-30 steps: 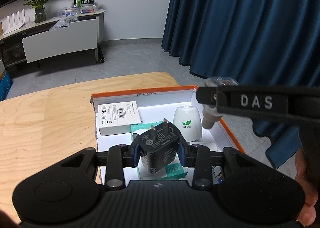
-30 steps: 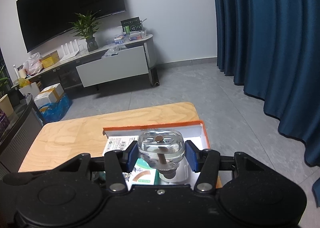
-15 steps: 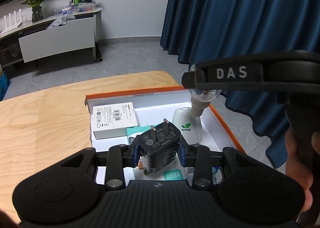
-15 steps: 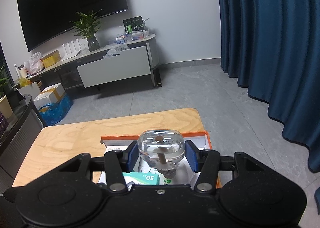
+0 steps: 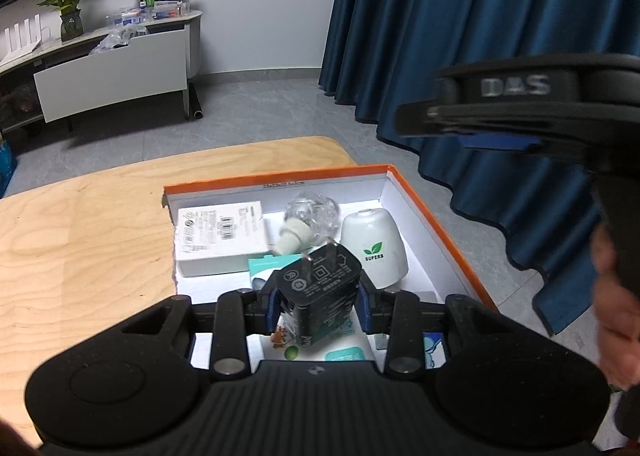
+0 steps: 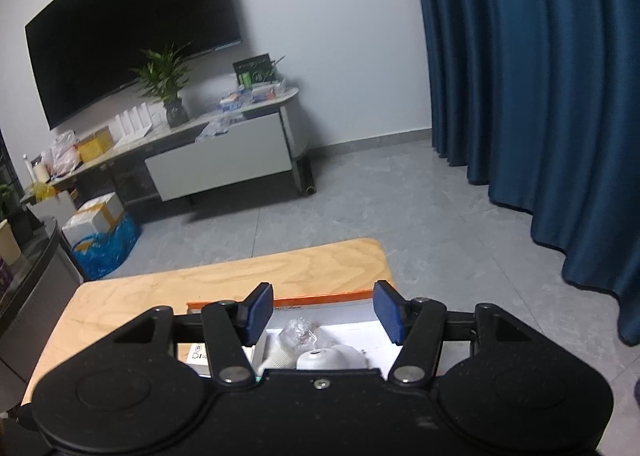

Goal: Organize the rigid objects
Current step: 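Lower the glass bottle into the box and open the right tool while the left tool lowers the charger, then open the left tool to release the charger and withdraw both tools from the box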

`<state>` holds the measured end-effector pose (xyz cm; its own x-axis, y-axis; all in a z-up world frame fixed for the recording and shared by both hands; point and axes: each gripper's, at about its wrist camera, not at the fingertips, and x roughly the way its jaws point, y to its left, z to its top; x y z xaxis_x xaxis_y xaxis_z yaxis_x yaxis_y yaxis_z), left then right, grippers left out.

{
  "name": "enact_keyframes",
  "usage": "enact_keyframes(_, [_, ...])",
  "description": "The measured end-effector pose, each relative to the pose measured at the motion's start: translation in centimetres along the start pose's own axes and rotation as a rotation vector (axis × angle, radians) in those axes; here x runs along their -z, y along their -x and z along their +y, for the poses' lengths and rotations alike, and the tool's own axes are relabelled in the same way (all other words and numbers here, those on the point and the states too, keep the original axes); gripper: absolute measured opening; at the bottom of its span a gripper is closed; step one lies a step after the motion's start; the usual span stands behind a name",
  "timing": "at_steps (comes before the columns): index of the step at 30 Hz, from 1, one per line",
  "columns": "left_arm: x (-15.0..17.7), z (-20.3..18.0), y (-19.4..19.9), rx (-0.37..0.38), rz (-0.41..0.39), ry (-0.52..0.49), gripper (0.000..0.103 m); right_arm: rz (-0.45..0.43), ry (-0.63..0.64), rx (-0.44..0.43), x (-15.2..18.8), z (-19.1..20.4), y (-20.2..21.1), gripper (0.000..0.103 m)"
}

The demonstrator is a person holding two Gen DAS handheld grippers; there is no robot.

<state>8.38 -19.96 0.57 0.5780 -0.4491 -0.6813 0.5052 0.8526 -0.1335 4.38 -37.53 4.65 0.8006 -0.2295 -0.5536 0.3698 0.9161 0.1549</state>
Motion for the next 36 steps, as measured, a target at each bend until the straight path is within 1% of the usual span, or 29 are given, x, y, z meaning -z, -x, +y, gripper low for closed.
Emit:
enact_keyframes(3, [-0.1,-0.4,-0.1,0.008,0.001,-0.007,0.037,-0.022,-0.003,0.013,0.3,-0.7,1.4,0.068])
enact_keyframes(7, [-0.4,-0.9,-0.2,0.024,-0.002,-0.012,0.037,-0.029,-0.020,0.036,0.9,-1.6,2.9,0.068])
enact_keyframes(9, [-0.6,-1.2,-0.2,0.047,-0.004,-0.013,0.037,-0.031,-0.022,0.047,1.3,-1.9,3.5,0.068])
enact_keyframes(11, [-0.6,-1.4,-0.4,0.046,-0.002,-0.019,0.039,-0.029,-0.018,0.052,1.6,-2.0,3.9,0.068])
enact_keyframes(12, [-0.6,-1.5,-0.4,0.044,-0.001,-0.024,0.041,-0.028,-0.018,0.052,1.7,-2.0,4.1,0.068])
enact_keyframes(14, [-0.6,-1.4,-0.1,0.042,-0.004,-0.017,0.055,-0.031,-0.022,0.050,2.0,-2.0,4.7,0.069])
enact_keyframes(15, [-0.6,-1.3,0.1,0.030,-0.007,-0.011,0.055,-0.031,-0.026,0.047,2.1,-2.0,4.9,0.071])
enact_keyframes(20, [-0.6,-0.7,1.4,-0.019,-0.027,0.003,0.066,-0.025,-0.029,0.044,2.8,-2.0,6.0,0.072])
enact_keyframes(22, [-0.4,-0.3,2.0,-0.028,-0.032,0.011,0.070,-0.022,-0.035,0.039,3.2,-2.0,6.5,0.073])
enact_keyframes(26, [0.1,0.4,3.7,-0.045,-0.047,0.037,0.075,-0.018,-0.020,0.037,4.3,-1.6,8.1,0.074])
enact_keyframes(28, [0.5,0.5,4.7,-0.059,-0.051,0.046,0.077,-0.018,-0.018,0.034,4.8,-1.5,9.0,0.077])
enact_keyframes(30, [1.0,0.6,5.6,-0.073,-0.051,0.050,0.078,-0.015,-0.022,0.031,5.3,-1.4,9.8,0.077])
enact_keyframes(36, [3.0,0.7,8.6,-0.108,-0.053,0.061,0.088,0.005,-0.008,0.023,7.1,-1.3,12.1,0.077])
